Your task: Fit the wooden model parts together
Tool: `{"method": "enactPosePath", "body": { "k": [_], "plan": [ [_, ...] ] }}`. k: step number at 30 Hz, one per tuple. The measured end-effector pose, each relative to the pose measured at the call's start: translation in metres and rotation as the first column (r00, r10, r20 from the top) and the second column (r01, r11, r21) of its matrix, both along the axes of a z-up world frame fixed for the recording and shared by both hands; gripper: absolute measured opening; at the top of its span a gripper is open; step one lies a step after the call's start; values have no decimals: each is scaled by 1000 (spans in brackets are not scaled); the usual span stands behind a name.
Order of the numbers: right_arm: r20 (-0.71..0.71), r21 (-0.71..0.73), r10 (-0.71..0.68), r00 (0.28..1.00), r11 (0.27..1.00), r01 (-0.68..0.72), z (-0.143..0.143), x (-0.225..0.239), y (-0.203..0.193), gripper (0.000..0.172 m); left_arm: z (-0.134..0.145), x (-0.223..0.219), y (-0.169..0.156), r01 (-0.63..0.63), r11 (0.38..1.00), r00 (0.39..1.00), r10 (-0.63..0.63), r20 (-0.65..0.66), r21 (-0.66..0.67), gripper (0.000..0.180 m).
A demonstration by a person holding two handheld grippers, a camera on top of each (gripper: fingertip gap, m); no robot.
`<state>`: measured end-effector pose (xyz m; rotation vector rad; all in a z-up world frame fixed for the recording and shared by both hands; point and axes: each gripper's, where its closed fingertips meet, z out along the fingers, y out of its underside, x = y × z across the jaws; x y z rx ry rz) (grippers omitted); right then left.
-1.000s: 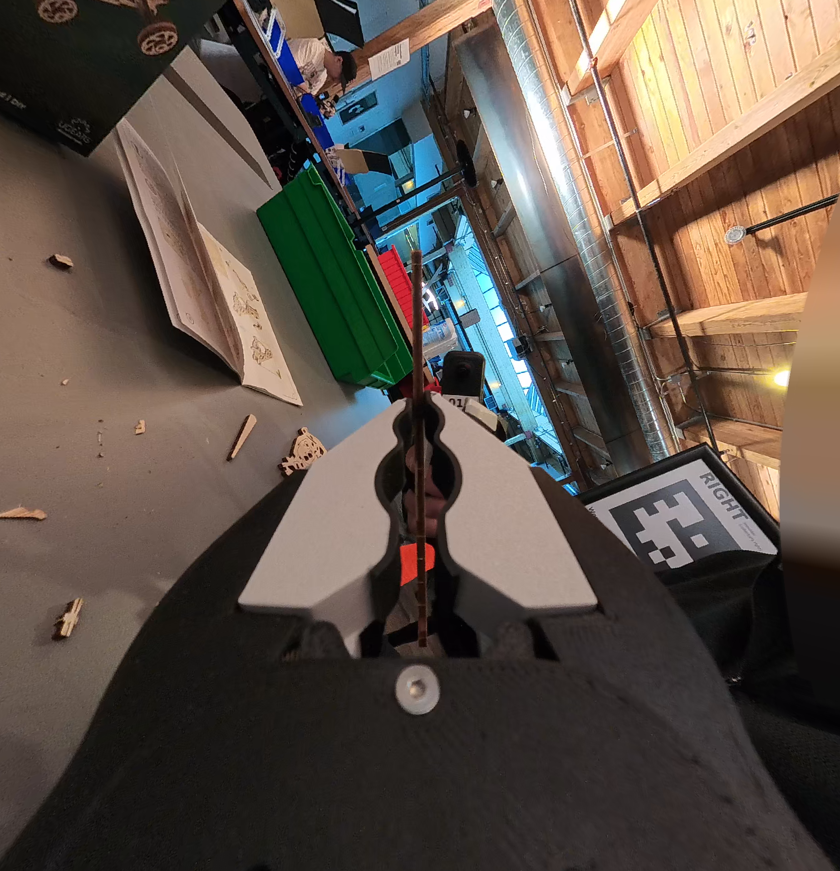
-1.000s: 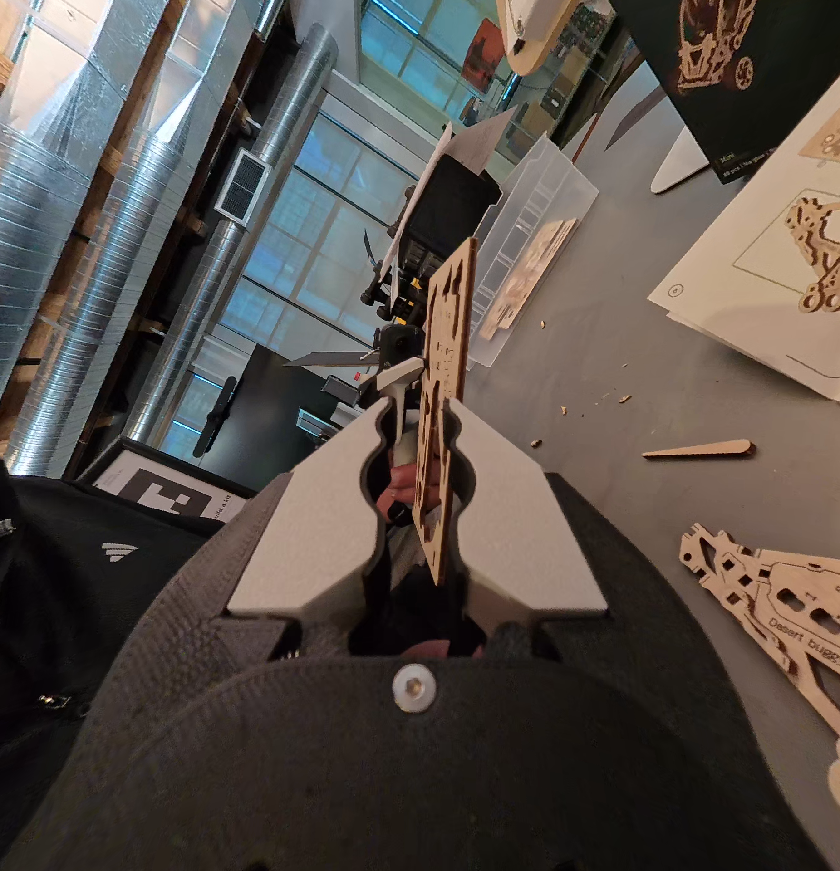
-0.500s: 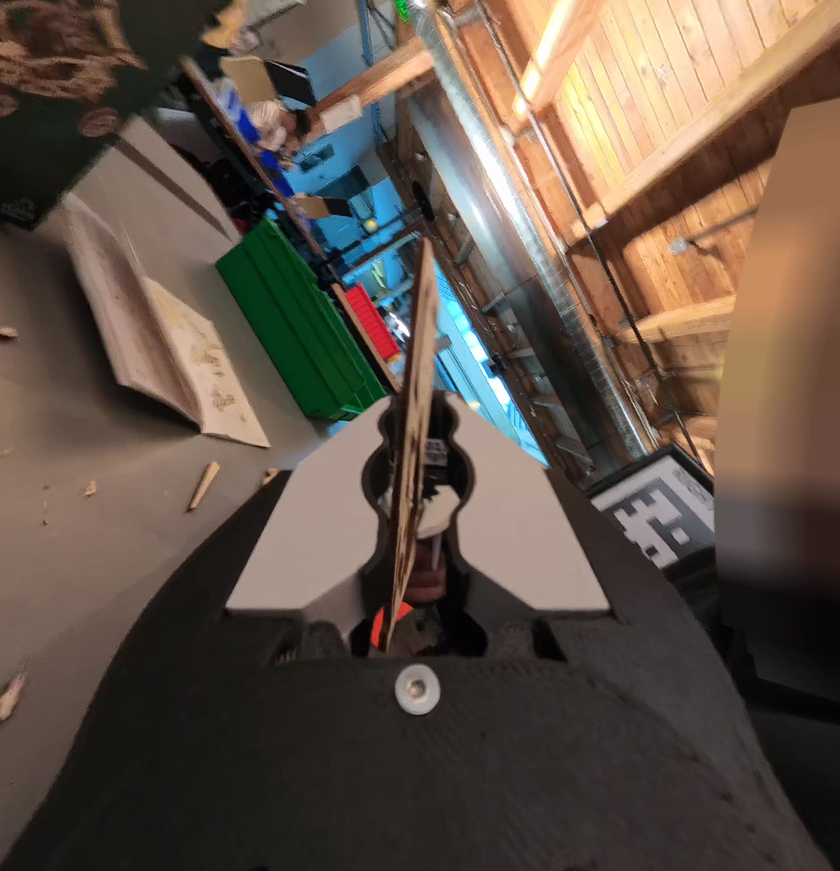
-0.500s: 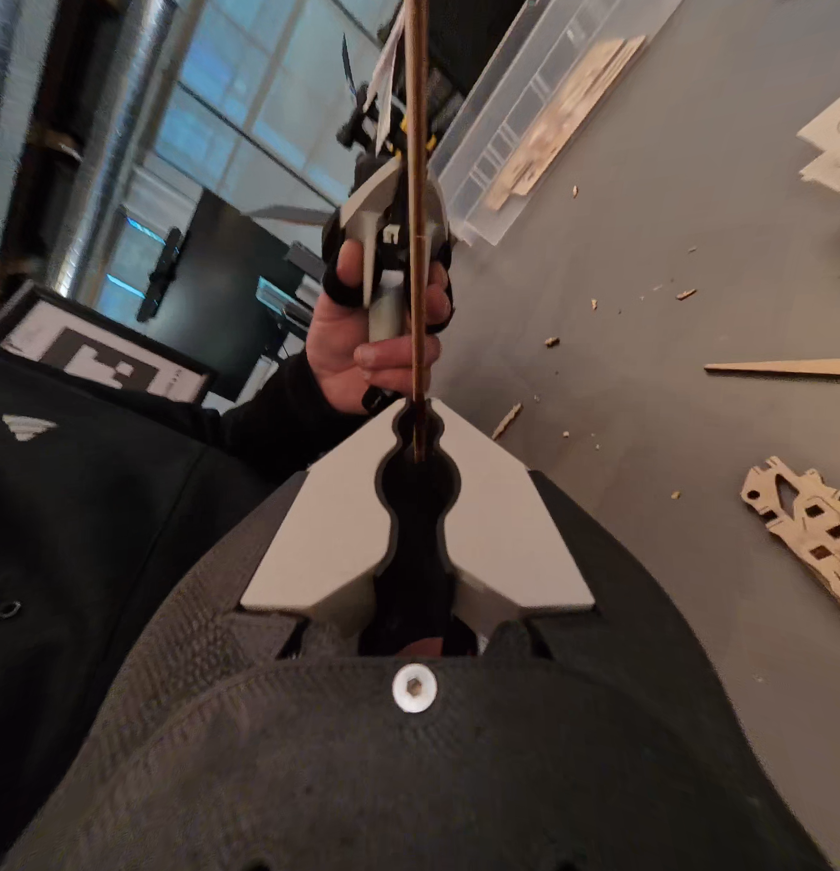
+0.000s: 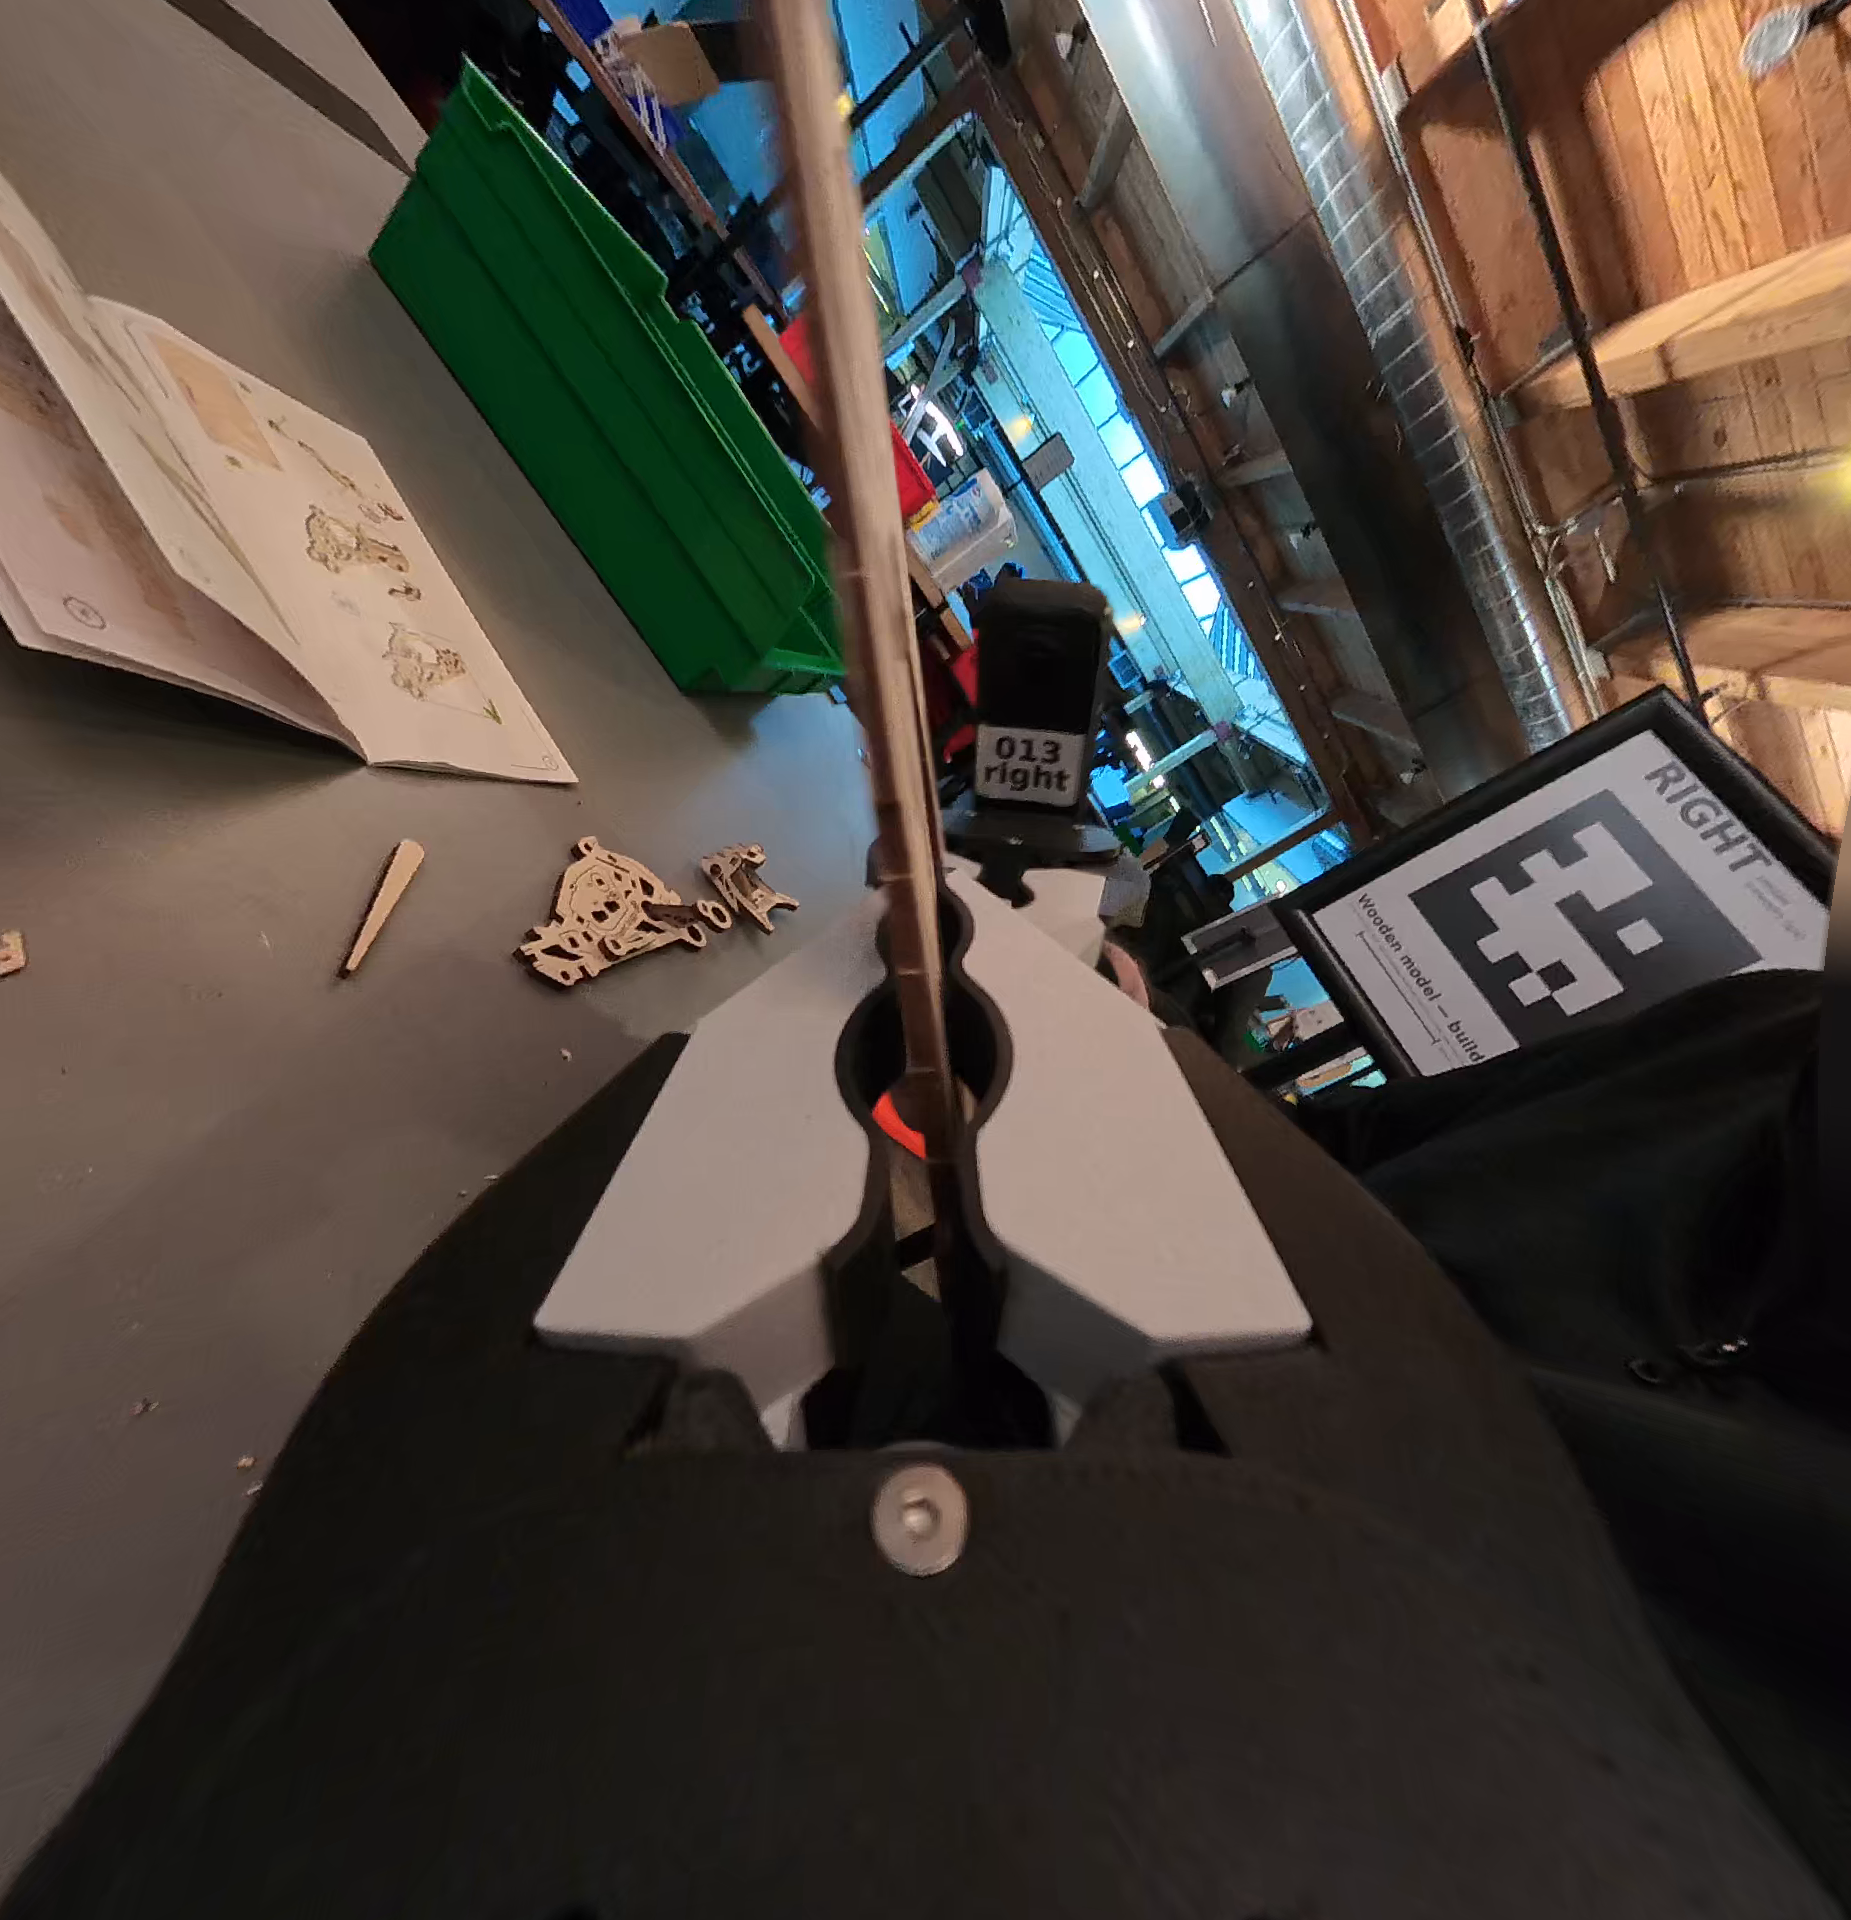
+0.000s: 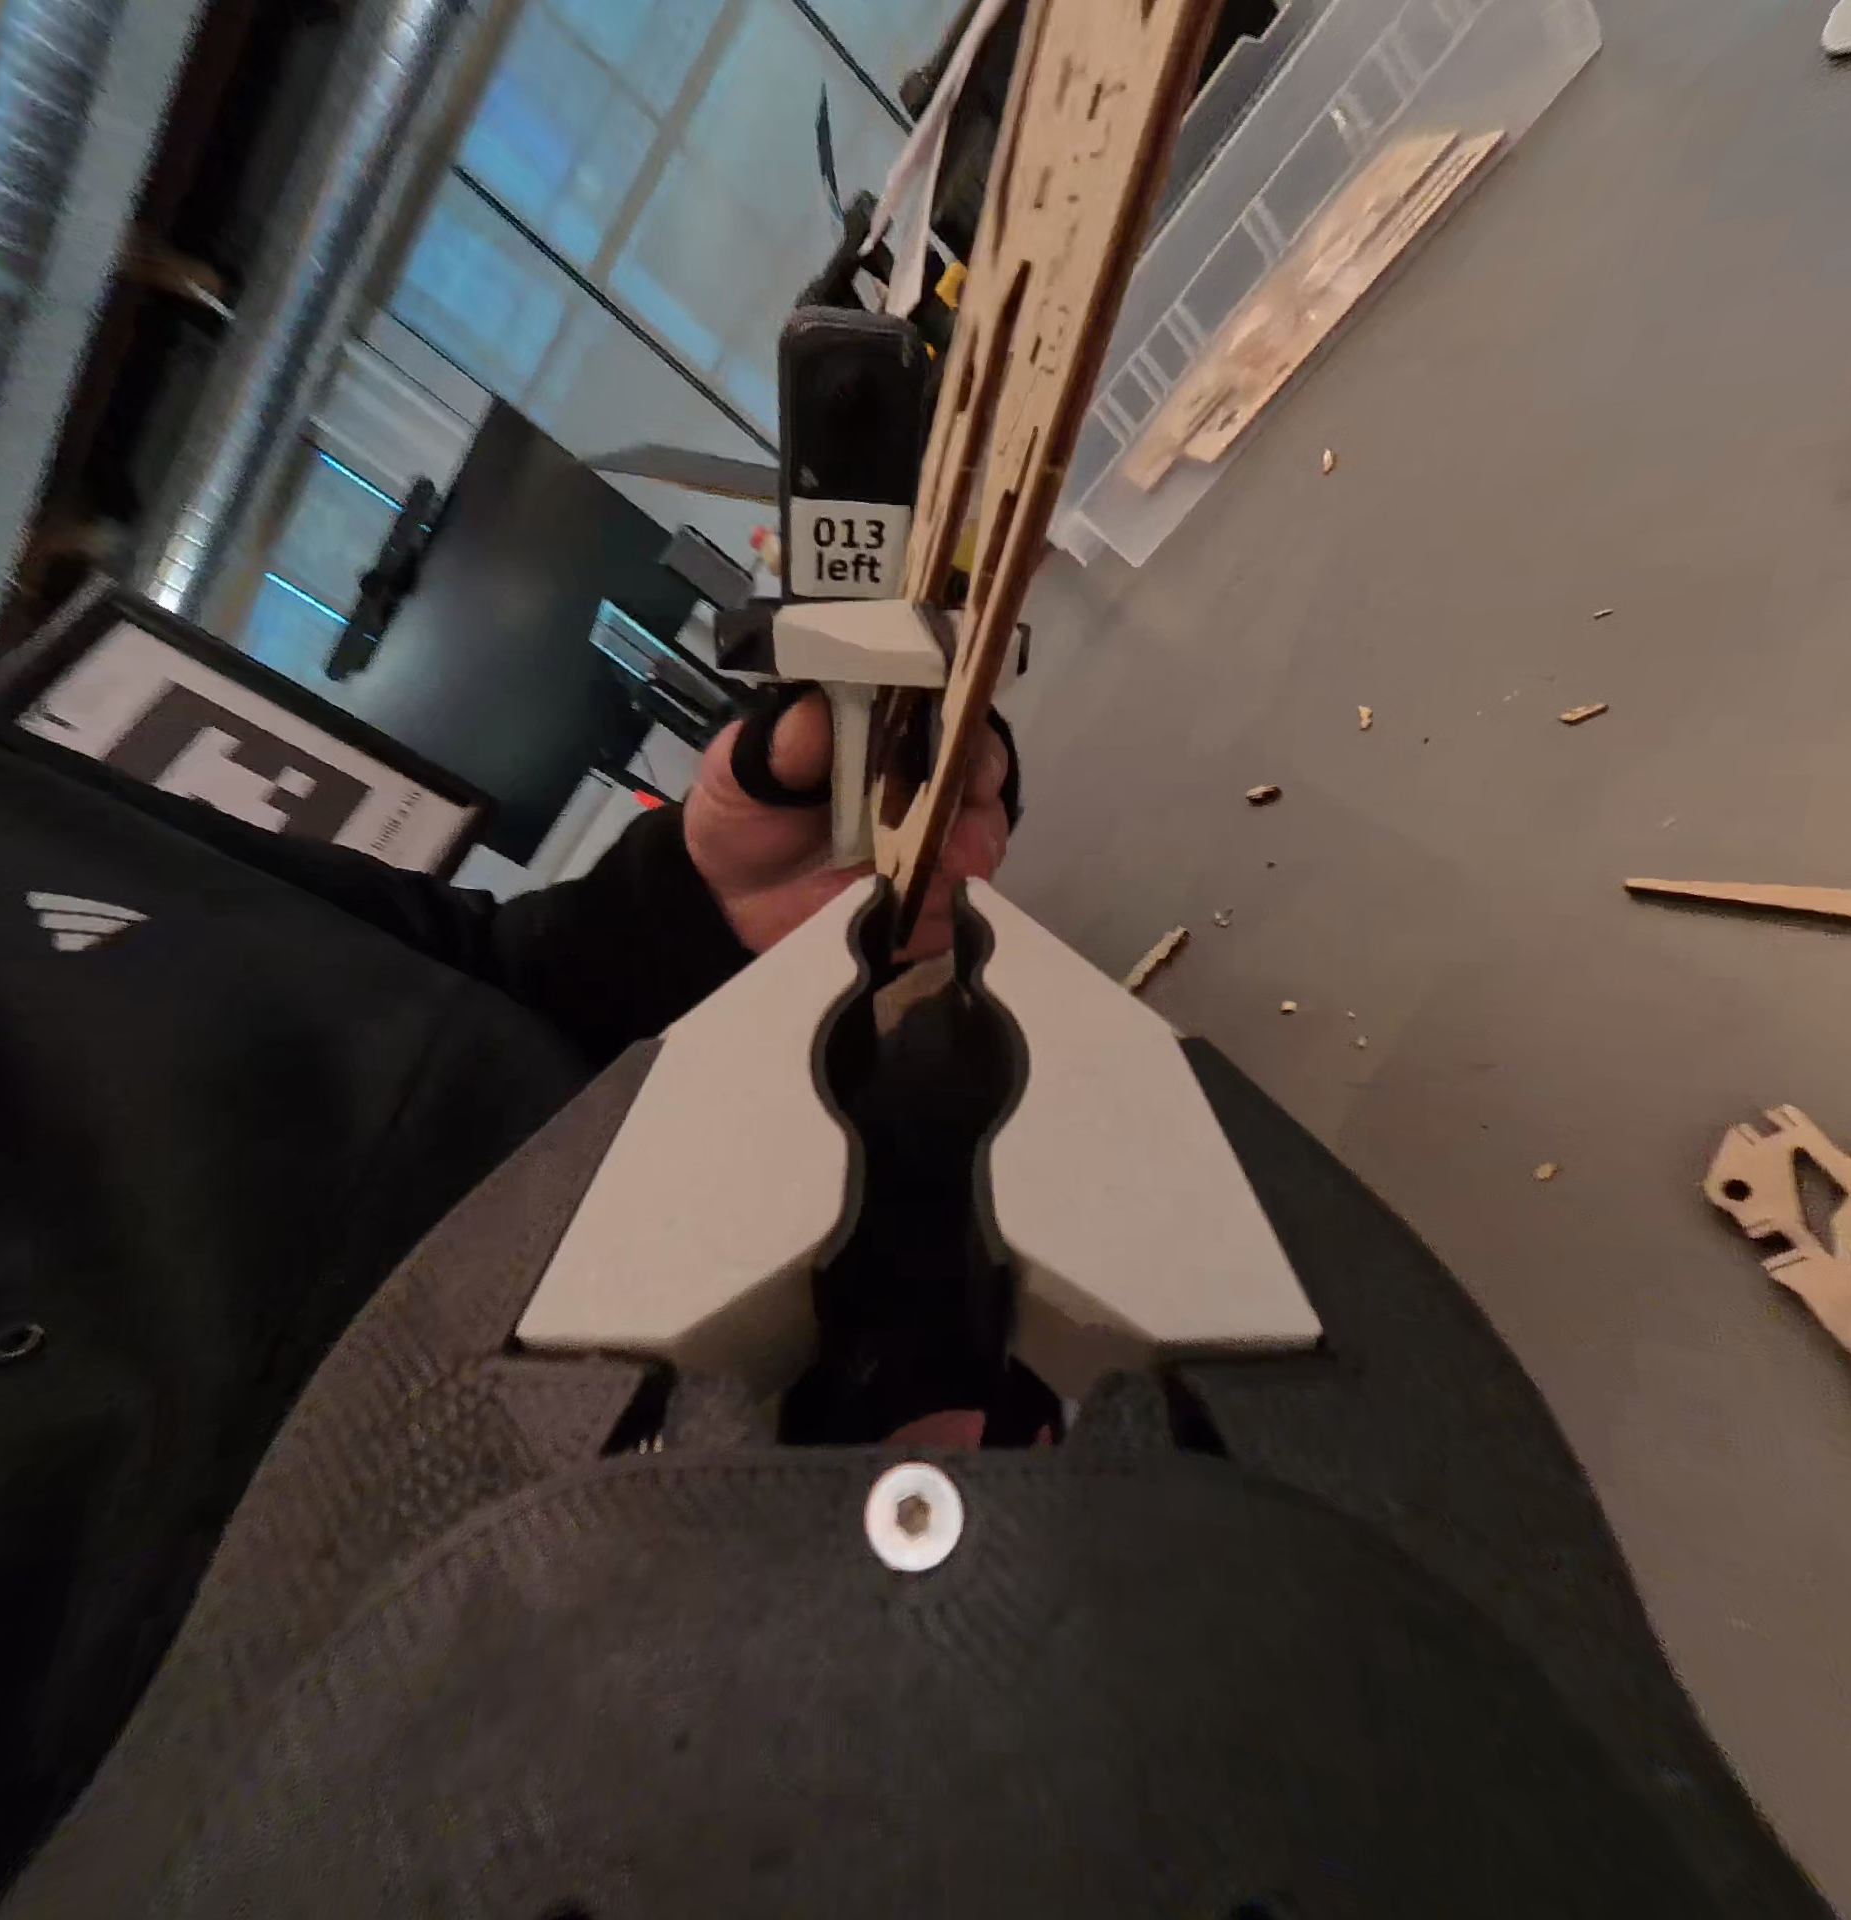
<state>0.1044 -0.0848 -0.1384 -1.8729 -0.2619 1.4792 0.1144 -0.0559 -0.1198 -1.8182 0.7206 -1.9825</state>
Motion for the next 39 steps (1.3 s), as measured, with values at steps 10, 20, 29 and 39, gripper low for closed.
{"method": "enactPosePath", "body": {
  "k": [10, 20, 29, 39],
  "plan": [
    [22, -19, -8, 1000, 1000, 9, -4, -8, 1, 5, 3, 5, 0, -103, 988, 994, 107, -27, 113, 0],
    [-78, -31, -32, 996, 999, 30, 1, -20, 2, 11, 8, 6, 1, -207, 973, 978, 205, 27, 107, 0],
    [-125, 2, -45, 991, 999, 46, 9, -17, 1, 5, 22, 1, 6, -248, 962, 966, 238, 103, 109, 0],
    [-203, 19, -67, 977, 997, 72, 18, -7, 3, 2, 28, -1, 7, -256, 961, 961, 243, 130, 99, 0]
  ]
}}
